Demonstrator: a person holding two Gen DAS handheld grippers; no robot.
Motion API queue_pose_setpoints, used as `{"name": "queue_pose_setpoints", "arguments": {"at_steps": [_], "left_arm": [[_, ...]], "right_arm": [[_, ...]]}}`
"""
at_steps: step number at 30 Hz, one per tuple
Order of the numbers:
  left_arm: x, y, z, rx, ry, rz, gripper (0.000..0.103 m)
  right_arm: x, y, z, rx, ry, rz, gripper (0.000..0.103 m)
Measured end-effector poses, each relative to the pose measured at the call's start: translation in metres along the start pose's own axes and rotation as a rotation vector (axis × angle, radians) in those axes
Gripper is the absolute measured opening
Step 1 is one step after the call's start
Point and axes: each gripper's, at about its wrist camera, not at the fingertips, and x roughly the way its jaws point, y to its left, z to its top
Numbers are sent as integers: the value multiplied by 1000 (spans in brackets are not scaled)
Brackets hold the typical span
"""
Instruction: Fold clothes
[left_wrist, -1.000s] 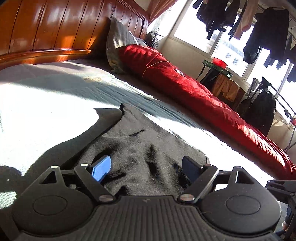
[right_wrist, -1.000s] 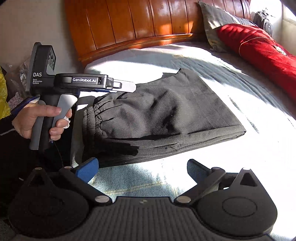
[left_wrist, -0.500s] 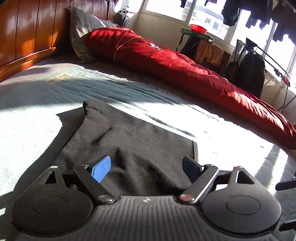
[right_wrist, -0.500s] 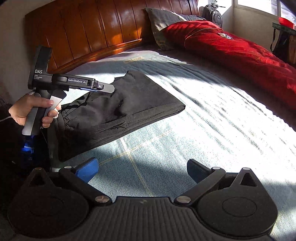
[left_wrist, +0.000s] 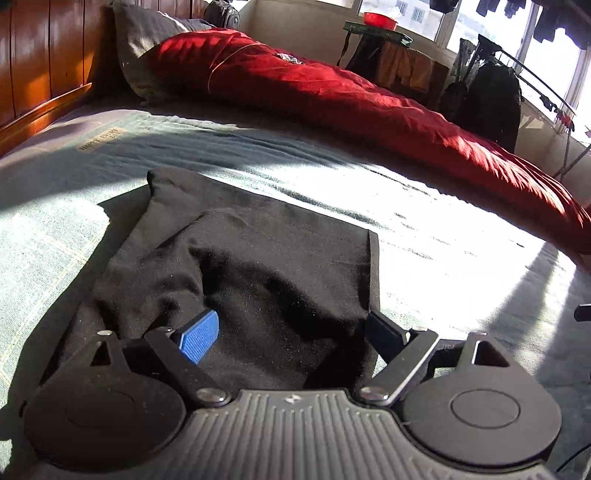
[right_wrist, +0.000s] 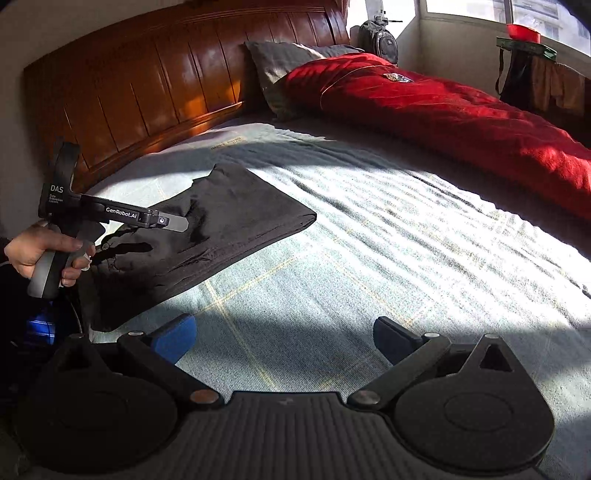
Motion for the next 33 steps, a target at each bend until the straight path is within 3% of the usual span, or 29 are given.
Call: {"name": "queue_pose_setpoints", "arguments": {"at_steps": [3,10,15,22,25,28,33], "left_arm": [[2,0,-30,-14,67,19,87],[-44,-9,-40,-43,-69,25,89],[-28,4,-55,-91,7,4,89],[-35,6,21,-24,-96,-52,89],[-2,24,53,-88,-74,-95,89],[33,41,70,-124,-49,-64,89],[76,76,55,-203,47,23,89]], "right_arm": [[-2,1,-3,-4,2,-1,103],[-12,7,-5,-15,-11,-12,103],[-19,9,-9,-11,-20,-29,103],[-39,5,-19,26,-59,-70,103],[-46,1,-25,61,-65,-90,103],[-51,-2,-32,89,-63,-108,103],[-60,-5,-41,110,-66,-140,103]]}}
